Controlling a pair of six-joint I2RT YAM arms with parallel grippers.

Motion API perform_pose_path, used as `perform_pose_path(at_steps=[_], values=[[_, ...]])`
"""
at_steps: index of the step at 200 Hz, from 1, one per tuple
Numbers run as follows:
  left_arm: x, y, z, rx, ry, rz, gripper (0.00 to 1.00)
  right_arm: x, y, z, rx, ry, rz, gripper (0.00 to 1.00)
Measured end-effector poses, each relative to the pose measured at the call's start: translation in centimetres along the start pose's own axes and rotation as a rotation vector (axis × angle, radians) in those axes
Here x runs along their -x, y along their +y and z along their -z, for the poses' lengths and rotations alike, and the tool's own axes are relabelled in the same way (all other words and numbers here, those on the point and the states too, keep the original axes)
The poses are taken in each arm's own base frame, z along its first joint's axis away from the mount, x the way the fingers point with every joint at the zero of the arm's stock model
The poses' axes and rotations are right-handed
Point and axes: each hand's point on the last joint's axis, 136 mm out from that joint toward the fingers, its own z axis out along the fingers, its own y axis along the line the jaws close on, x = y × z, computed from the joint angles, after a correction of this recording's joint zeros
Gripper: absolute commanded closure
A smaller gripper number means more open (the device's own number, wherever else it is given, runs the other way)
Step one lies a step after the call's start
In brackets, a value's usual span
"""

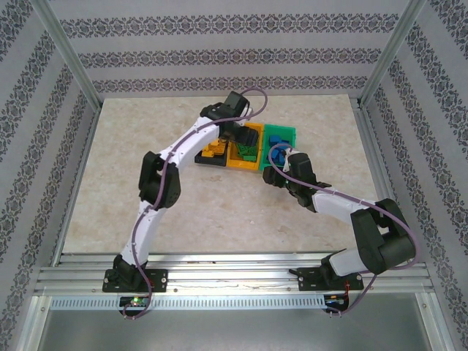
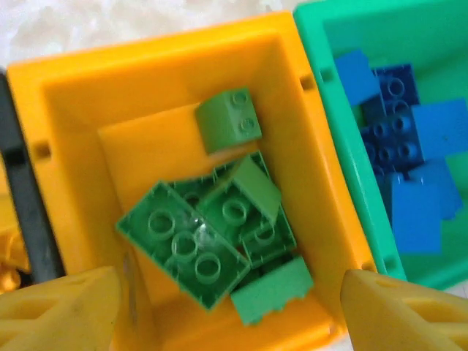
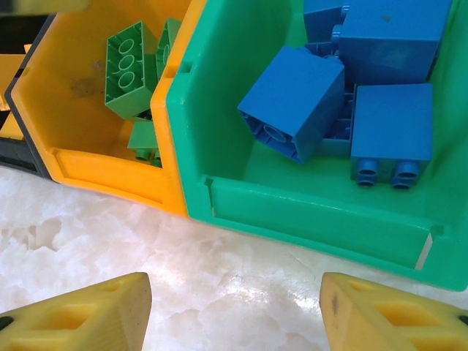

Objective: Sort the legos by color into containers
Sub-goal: Place the lego in the container, then reset both arms

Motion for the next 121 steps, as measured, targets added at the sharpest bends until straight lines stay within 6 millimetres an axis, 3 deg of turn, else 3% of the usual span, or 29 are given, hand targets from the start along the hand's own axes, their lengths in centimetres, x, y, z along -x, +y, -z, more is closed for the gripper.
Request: perform_pose_path(at_steps=[35, 58, 86, 121], values=[[-2.7, -0.1, 5.6, -0.026, -0.105, 0.004, 0.22, 0.1, 0.2, 0.0, 0.001, -0.004, 0.012, 0.37], [-4.3, 0.7, 9.5, -0.037, -0.231, 0.020, 0.28, 0.3, 0.3, 0.1, -0.009, -0.013, 0.039, 0.37], [-7.5, 4.6, 12.1, 0.023, -0.356, 0.084, 0.30, 1.8, 0.3, 1.3, -0.034, -0.075, 0.072, 0.36], [-13.1, 11.4, 12.8, 0.170, -0.401, 0.209, 0.29, 4.4, -0.9, 4.0, -0.097, -0.189, 0.096, 0.34]])
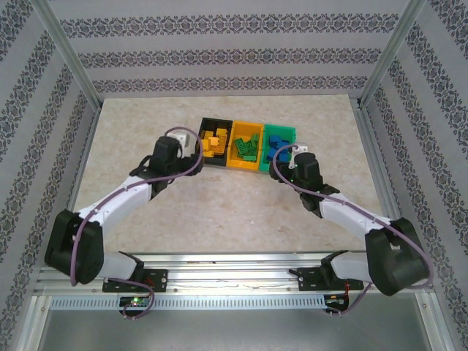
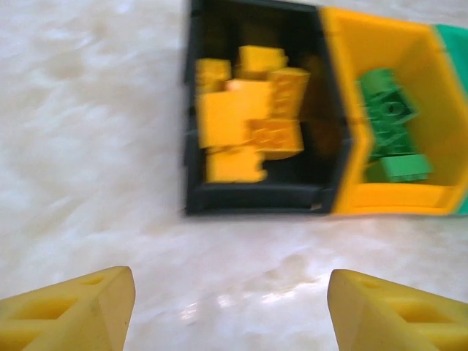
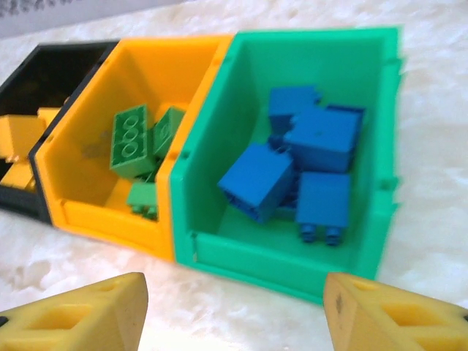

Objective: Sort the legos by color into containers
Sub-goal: Reset both arms

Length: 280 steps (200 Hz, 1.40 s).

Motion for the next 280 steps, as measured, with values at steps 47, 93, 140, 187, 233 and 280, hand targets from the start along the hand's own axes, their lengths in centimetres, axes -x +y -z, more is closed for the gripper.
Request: perform_pose_path(at_steps=[47, 93, 140, 187, 233, 280], values=[[-2.0, 8.3, 2.6, 0.234, -0.118, 0.093, 0.00, 3.8, -5.8, 3.5, -0.218, -0.159, -0.007, 0.21], [-4.3, 13.5, 3.9, 0.382, -0.267, 0.146, 0.00, 2.4, -13.2, 5.6, -0.504, -0.238, -0.001, 0.02], [-1.7, 14.5, 4.3, 0.423, -0.373, 0.084, 0.01, 0.2, -15.4, 4.2, -0.543, -0.229, 0.057, 0.02], [-5.6, 16.2, 2.0, 0.460, -0.381, -0.026, 0.01, -0.1, -14.5, 2.5, -0.466, -0.266, 0.133, 0.02], [-6.5, 16.0, -0.4, 0.411, -0.375, -0.084, 0.01, -2.0, -13.8, -1.0, -0.368, -0.205, 0.184, 0.02], [-3.7, 15.6, -0.4, 0.402, -0.438, -0.089, 0.00, -0.3, -13.9, -1.1, -0.360, -0.245, 0.176, 0.02]])
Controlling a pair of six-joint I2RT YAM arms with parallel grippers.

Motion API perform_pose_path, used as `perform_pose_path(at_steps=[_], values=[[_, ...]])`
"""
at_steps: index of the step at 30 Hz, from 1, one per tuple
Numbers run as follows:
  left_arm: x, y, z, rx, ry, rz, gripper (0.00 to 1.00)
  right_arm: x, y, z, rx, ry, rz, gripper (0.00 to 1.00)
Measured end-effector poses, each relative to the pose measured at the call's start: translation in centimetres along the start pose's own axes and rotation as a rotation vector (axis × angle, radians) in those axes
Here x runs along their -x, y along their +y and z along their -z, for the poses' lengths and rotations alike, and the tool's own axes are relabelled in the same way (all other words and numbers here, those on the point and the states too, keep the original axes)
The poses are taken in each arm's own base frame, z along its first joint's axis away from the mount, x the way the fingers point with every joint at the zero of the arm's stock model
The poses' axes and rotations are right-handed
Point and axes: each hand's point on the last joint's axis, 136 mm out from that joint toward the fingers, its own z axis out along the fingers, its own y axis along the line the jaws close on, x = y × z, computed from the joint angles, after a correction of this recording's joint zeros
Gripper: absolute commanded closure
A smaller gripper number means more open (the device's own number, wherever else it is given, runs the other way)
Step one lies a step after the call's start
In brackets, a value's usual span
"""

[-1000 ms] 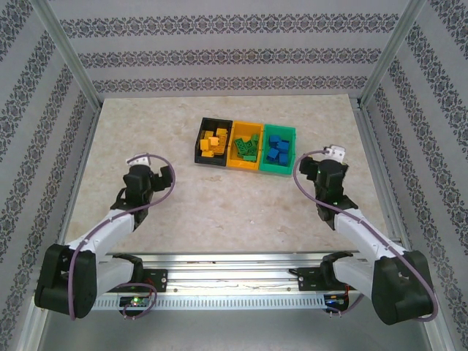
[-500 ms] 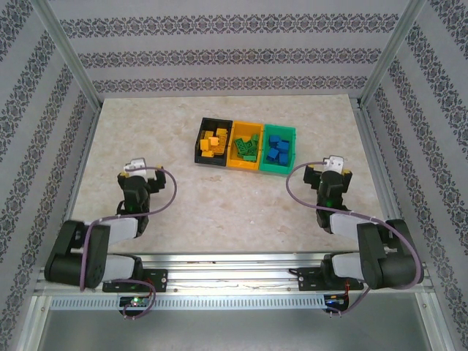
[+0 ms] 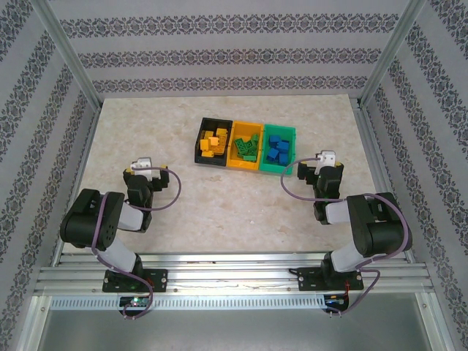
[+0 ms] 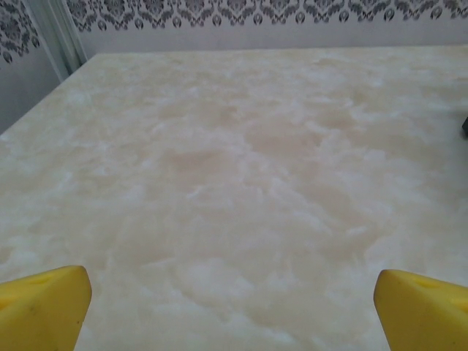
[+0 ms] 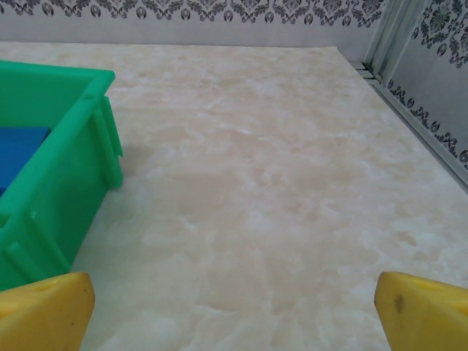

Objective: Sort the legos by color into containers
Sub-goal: Reset both arms

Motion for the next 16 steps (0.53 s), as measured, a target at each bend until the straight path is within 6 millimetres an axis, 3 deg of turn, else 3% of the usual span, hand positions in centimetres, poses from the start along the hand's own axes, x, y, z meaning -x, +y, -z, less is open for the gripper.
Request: perform_pose_path(at_steps=[16], values=[[0.38, -0.22, -0.38, -0.007, -0.001, -0.011, 0.00, -0.02, 0.10, 0.00, 0.006, 0.001, 0.000, 0.02]])
